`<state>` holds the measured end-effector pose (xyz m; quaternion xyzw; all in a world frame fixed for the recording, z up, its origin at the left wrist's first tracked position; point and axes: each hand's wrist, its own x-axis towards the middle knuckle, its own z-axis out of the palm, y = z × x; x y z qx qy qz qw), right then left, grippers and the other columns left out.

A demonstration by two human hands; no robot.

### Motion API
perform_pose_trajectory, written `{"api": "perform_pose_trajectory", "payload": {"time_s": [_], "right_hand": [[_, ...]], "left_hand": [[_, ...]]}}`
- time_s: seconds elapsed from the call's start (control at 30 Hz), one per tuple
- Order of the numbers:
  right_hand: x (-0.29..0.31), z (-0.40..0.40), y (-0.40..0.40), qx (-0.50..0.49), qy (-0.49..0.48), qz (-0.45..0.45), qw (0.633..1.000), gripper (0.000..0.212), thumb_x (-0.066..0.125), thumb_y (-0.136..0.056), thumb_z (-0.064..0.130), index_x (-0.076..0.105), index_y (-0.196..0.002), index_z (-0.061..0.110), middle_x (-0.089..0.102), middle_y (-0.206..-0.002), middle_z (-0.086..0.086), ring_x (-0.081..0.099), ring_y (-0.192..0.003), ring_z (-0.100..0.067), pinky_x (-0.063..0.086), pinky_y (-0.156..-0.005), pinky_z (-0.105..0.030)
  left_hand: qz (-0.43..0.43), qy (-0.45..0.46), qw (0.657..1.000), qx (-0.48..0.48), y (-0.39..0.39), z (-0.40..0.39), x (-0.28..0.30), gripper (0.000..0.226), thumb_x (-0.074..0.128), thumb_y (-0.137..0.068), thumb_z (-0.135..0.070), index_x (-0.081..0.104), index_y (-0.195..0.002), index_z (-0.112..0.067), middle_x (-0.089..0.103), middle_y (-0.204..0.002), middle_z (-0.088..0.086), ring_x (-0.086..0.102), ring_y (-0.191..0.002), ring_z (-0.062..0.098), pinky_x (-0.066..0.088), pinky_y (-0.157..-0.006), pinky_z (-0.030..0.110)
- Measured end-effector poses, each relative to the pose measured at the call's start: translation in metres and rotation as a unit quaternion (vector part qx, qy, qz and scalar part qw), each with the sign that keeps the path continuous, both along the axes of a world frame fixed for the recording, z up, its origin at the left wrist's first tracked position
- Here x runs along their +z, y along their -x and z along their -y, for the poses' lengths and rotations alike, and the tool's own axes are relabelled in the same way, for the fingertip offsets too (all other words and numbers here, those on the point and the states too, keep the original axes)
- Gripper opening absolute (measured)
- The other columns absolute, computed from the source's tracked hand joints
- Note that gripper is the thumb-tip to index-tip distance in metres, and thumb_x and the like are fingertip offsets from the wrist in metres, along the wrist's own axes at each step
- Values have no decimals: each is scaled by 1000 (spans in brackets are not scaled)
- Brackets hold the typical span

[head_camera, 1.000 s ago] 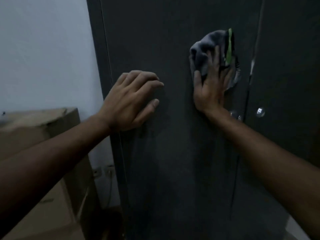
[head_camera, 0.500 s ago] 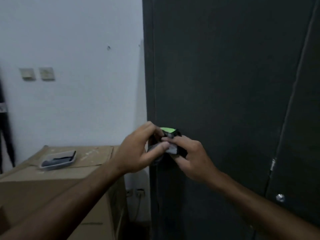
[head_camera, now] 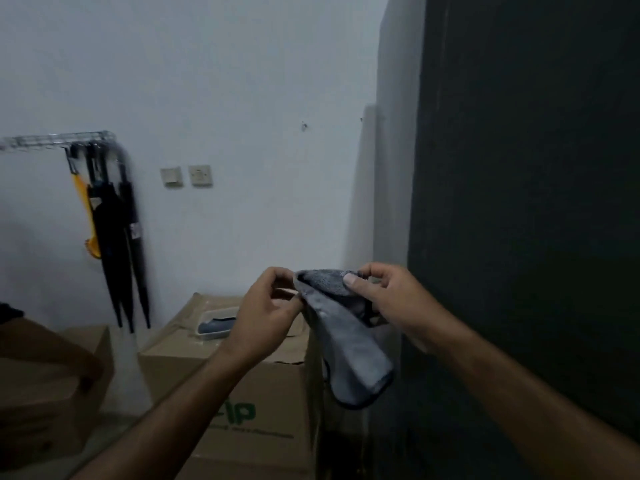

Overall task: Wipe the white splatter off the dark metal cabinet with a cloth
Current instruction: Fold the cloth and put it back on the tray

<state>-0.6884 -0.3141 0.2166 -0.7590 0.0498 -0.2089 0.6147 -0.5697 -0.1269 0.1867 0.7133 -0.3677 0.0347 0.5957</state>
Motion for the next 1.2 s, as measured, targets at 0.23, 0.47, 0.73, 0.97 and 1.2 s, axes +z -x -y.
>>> {"api": "perform_pose_trajectory", "payload": {"time_s": [0.23, 0.47, 0.73, 0.97, 1.2], "right_hand": [[-5, -57, -67, -52, -43, -3, 998, 28, 75, -95, 21, 71, -98, -6, 73, -88, -29, 75, -78, -39, 64, -74, -56], [-12, -72, -120, -44, -103, -11, 994, 27, 81, -84, 2, 68, -106, -6, 71, -98, -24, 73, -81, -25, 64, -71, -31], [-82, -36, -181, -31, -14, -42, 999, 79, 82, -82, -3, 46, -151, 16, 45, -143, 4, 67, -104, -8, 56, -70, -13], [-193, -48, -220, 72, -128, -312, 939, 45, 62, -96, 58, 69, -124, 23, 73, -120, -9, 68, -108, -24, 55, -95, -39], [-205, -69, -259, 161, -234, -204, 937, 74, 80, -80, 59, 54, -145, 33, 65, -139, -2, 65, -123, -21, 57, -102, -42]], "left_hand": [[-256, -26, 960, -114, -28, -43, -2, 61, 50, -95, -72, 72, -100, -16, 75, -91, 4, 71, -77, 17, 58, -74, 37], [-99, -130, 984, -77, -87, -72, -47, 14, 63, -103, -13, 70, -115, -14, 76, -102, -4, 73, -91, 15, 58, -76, 26], [-386, 29, 919, -70, -138, -55, -70, 32, 49, -110, -18, 65, -135, -5, 72, -129, 18, 67, -122, 36, 56, -93, 43], [-416, 56, 907, -18, -186, -52, -81, 45, 64, -99, -2, 54, -139, -22, 61, -138, 19, 66, -119, 35, 62, -74, 36], [-382, -3, 924, -22, -212, -83, -84, 63, 58, -92, 21, 54, -139, -20, 74, -110, 21, 77, -77, 21, 60, -67, 30]]}}
